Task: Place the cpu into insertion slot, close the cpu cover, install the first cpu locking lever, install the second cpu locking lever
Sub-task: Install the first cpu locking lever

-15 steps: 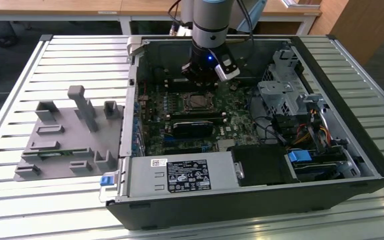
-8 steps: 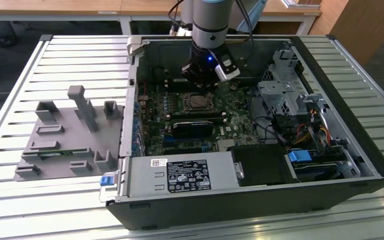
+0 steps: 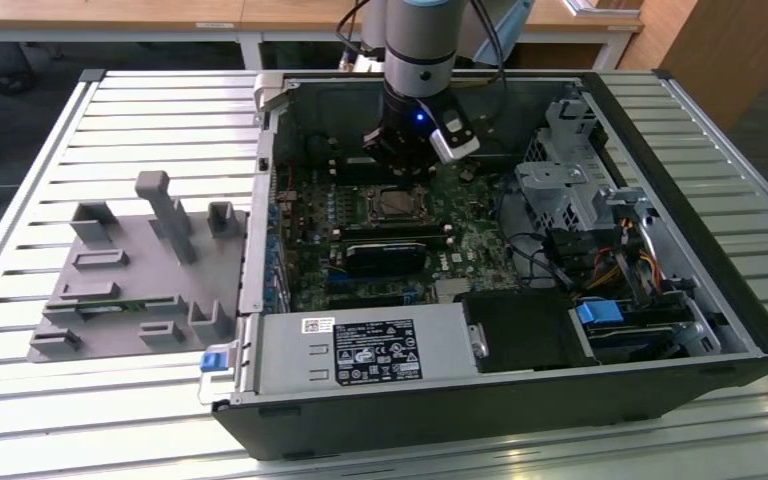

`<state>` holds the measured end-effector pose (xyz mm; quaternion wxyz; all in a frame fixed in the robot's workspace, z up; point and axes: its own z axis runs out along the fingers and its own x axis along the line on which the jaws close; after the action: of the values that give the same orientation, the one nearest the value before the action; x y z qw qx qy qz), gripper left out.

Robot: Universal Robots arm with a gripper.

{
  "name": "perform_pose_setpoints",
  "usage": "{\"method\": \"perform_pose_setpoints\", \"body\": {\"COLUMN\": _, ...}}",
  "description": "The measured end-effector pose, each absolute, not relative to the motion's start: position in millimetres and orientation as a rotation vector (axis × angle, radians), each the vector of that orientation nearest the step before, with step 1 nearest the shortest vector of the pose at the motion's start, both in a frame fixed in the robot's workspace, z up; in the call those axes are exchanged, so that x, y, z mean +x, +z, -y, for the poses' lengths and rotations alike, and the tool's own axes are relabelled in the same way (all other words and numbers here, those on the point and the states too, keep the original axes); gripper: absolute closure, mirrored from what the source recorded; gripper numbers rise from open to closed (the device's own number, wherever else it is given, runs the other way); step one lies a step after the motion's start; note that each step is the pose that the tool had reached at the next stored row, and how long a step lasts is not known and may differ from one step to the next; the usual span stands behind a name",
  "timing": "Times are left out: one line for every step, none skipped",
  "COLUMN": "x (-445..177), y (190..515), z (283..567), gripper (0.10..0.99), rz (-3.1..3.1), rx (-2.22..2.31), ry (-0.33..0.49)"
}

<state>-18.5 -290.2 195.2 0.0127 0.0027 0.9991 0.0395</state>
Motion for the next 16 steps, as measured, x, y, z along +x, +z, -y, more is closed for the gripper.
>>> {"method": "perform_pose_setpoints", "body": {"x": -18, "y": 196, "z": 290, "gripper": 0.980, "rz": -3.114, "rx": 0.008, "ry": 0.124}}
{"method": "perform_pose_setpoints", "body": {"x": -18, "y": 196, "z": 290, "gripper": 0.980, "rz": -3.113, "rx": 0.008, "ry": 0.126}}
{"method": "perform_pose_setpoints", "body": {"x": -18, "y": 198, "z": 290, "gripper": 0.980, "rz": -3.113, "rx": 0.008, "ry": 0.126}}
{"method": "perform_pose_setpoints", "body": {"x": -18, "y": 201, "z": 290, "gripper": 0.980, "rz": -3.113, "rx": 0.008, "ry": 0.125}}
{"method": "perform_pose_setpoints", "body": {"x": -19, "y": 203, "z": 290, "gripper": 0.980, "rz": -3.114, "rx": 0.008, "ry": 0.123}}
{"method": "perform_pose_setpoints", "body": {"x": -19, "y": 206, "z": 290, "gripper": 0.980, "rz": -3.114, "rx": 0.008, "ry": 0.124}}
{"method": "perform_pose_setpoints", "body": {"x": -19, "y": 209, "z": 290, "gripper": 0.980, "rz": -3.114, "rx": 0.009, "ry": 0.124}}
{"method": "perform_pose_setpoints", "body": {"x": -19, "y": 210, "z": 290, "gripper": 0.980, "rz": -3.114, "rx": 0.009, "ry": 0.124}}
{"method": "perform_pose_setpoints", "body": {"x": -19, "y": 210, "z": 290, "gripper": 0.980, "rz": -3.114, "rx": 0.008, "ry": 0.123}}
{"method": "perform_pose_setpoints", "body": {"x": -19, "y": 210, "z": 290, "gripper": 0.980, "rz": -3.114, "rx": 0.008, "ry": 0.123}}
{"method": "perform_pose_setpoints", "body": {"x": -19, "y": 210, "z": 290, "gripper": 0.980, "rz": -3.114, "rx": 0.008, "ry": 0.123}}
{"method": "perform_pose_setpoints", "body": {"x": -19, "y": 210, "z": 291, "gripper": 0.980, "rz": -3.114, "rx": 0.008, "ry": 0.122}}
{"method": "perform_pose_setpoints", "body": {"x": -19, "y": 211, "z": 291, "gripper": 0.980, "rz": -3.114, "rx": 0.008, "ry": 0.122}}
{"method": "perform_pose_setpoints", "body": {"x": -19, "y": 211, "z": 291, "gripper": 0.980, "rz": -3.114, "rx": 0.008, "ry": 0.122}}
{"method": "perform_pose_setpoints", "body": {"x": -19, "y": 210, "z": 292, "gripper": 0.980, "rz": -3.114, "rx": 0.009, "ry": 0.123}}
{"method": "perform_pose_setpoints", "body": {"x": -18, "y": 210, "z": 292, "gripper": 0.980, "rz": -3.114, "rx": 0.008, "ry": 0.122}}
